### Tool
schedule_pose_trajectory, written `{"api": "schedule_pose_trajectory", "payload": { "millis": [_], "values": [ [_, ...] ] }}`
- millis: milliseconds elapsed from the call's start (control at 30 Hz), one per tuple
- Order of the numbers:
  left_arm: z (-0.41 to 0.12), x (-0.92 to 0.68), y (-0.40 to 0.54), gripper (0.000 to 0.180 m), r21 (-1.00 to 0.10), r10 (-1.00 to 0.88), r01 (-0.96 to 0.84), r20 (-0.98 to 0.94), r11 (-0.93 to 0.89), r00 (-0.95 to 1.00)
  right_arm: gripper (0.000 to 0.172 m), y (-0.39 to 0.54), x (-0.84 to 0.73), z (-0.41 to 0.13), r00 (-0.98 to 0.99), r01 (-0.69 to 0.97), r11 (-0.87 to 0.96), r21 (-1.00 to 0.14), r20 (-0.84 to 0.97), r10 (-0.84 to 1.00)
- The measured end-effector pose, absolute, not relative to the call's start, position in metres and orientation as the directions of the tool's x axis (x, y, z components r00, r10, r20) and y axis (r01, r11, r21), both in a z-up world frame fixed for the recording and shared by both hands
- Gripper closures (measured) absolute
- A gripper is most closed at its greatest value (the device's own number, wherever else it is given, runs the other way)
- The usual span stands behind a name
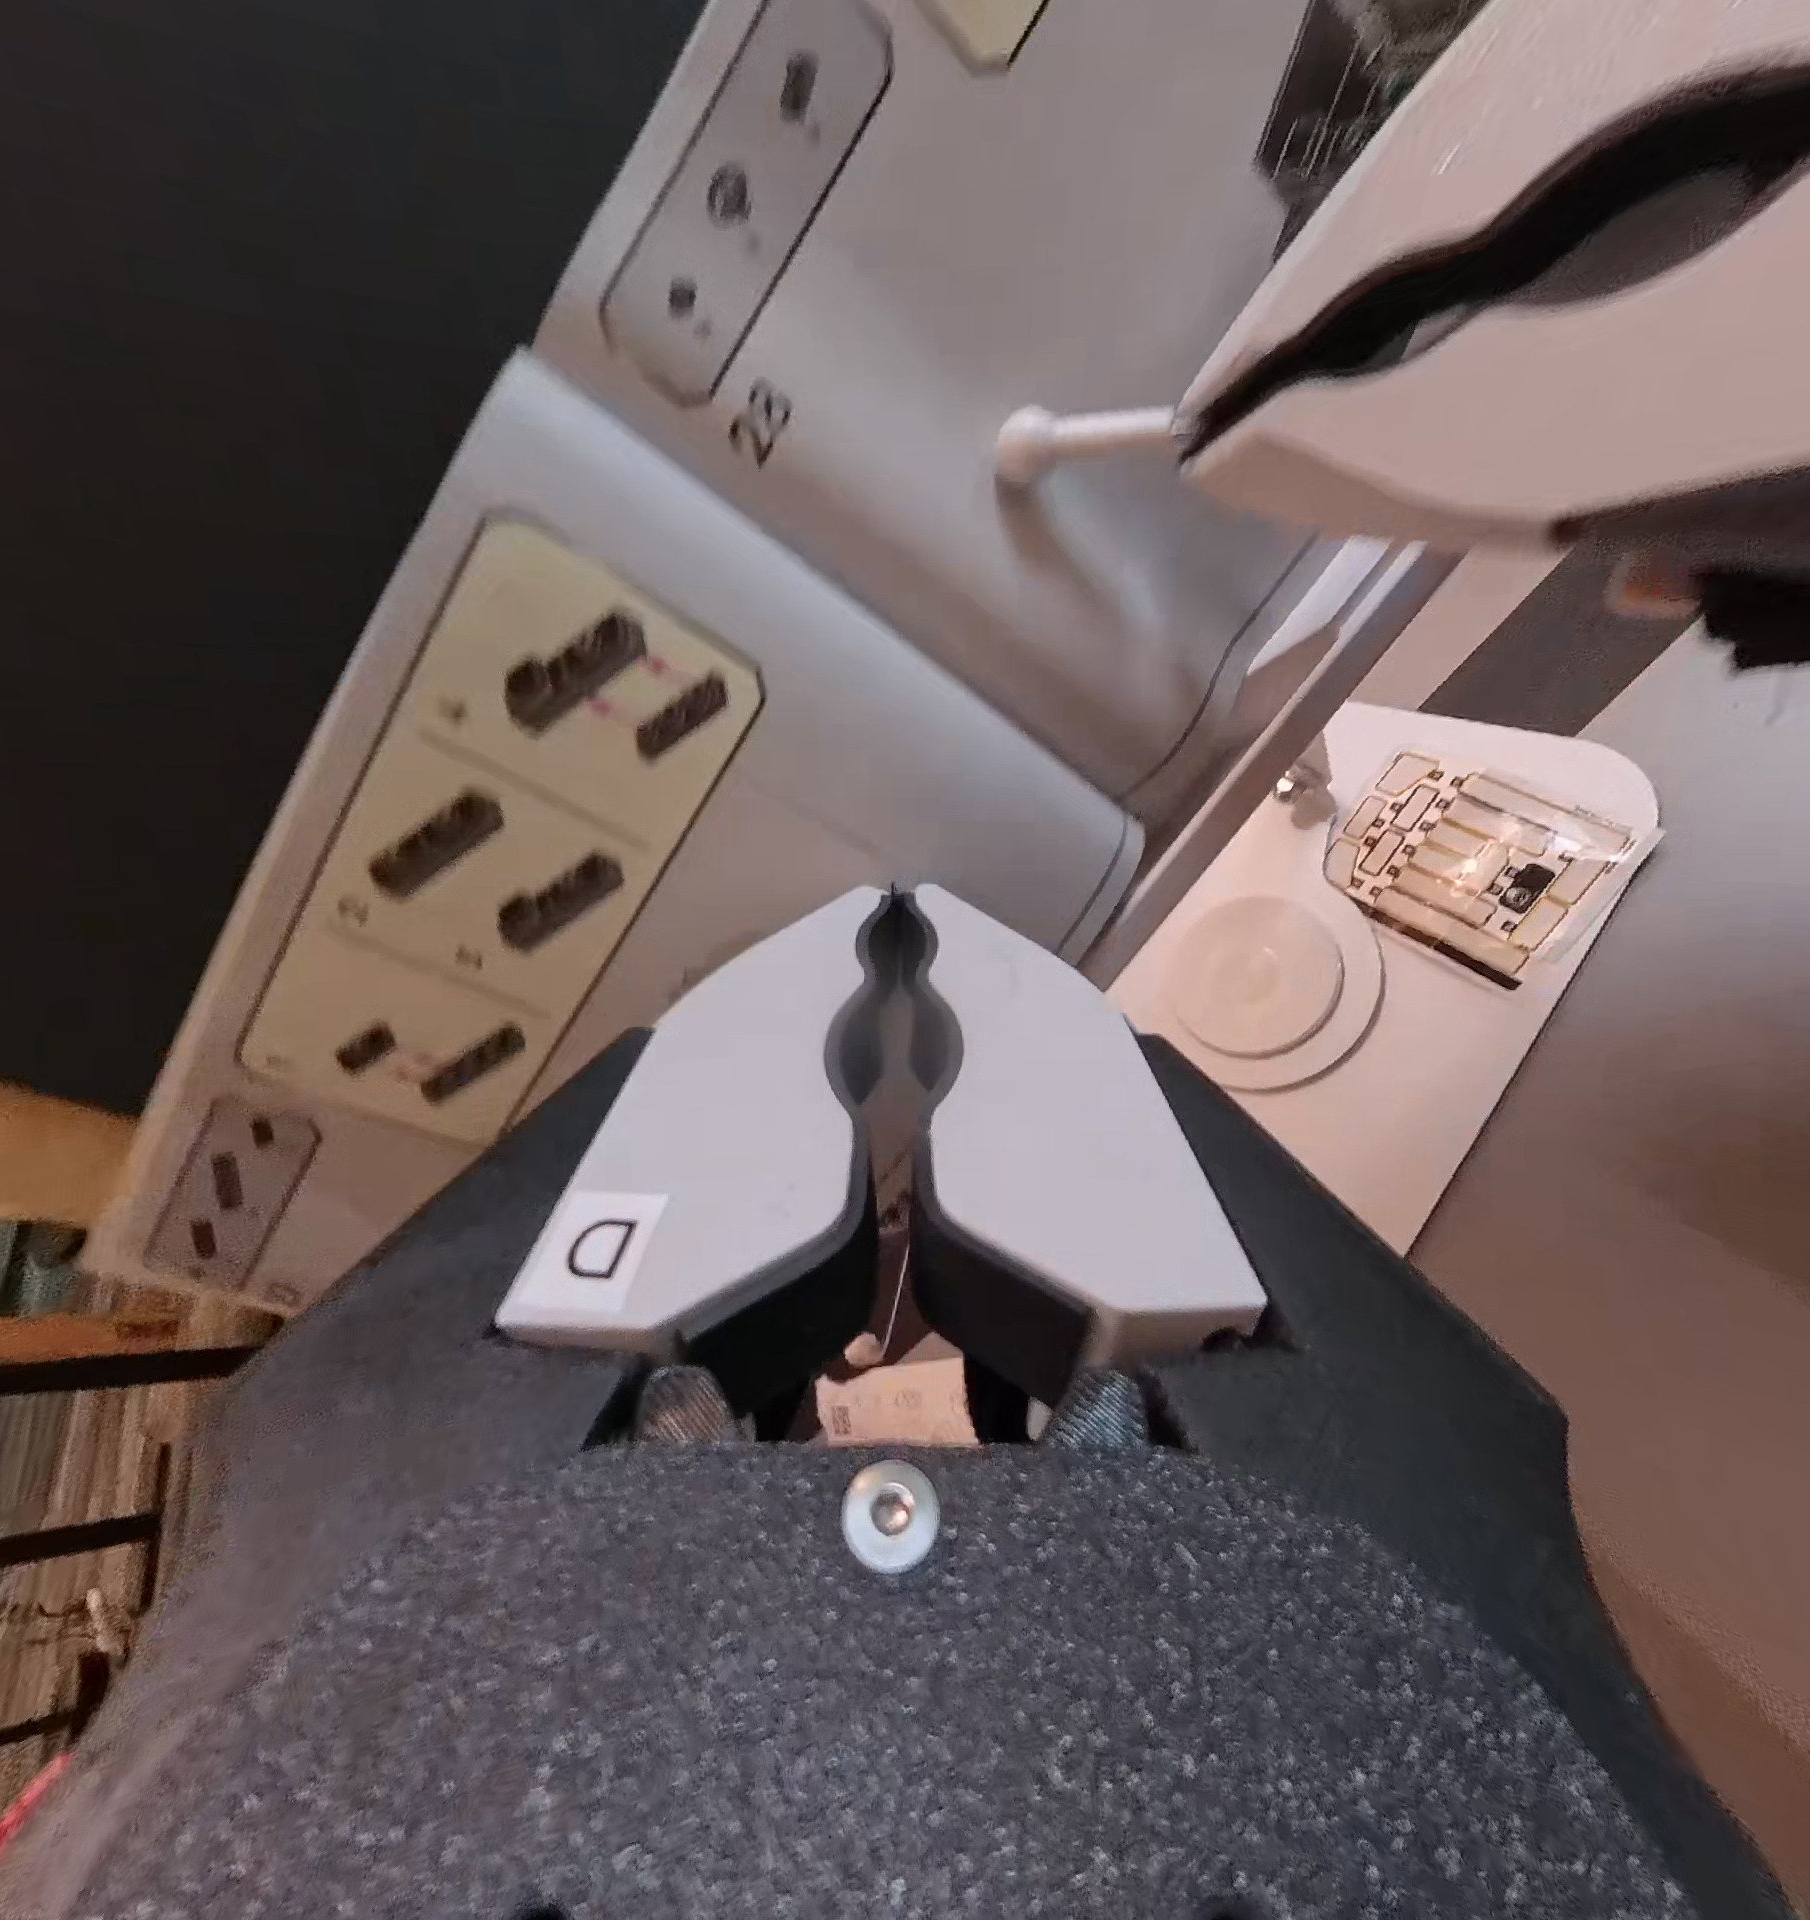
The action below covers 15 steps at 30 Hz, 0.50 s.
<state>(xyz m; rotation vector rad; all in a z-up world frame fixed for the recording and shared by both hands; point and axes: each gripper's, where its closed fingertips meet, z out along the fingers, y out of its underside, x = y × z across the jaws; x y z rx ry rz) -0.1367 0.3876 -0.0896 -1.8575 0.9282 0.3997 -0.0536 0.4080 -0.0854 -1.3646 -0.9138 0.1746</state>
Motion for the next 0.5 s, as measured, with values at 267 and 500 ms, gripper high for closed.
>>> {"api": "schedule_pose_trajectory", "payload": {
  "millis": [267,500],
  "values": [
    [-0.108,-0.177,0.388,0.180,-0.695,-0.377,-0.669,-0.565,-0.262,0.734,0.160,0.407,0.021,-0.050,0.811,0.020,0.126,-0.992,0.090,0.578],
    [-0.109,-0.191,0.394,0.180,-0.729,-0.337,-0.643,-0.560,-0.233,0.757,0.158,0.365,0.038,-0.046,0.797,0.040,0.135,-0.990,0.113,0.594]
  ]
}}
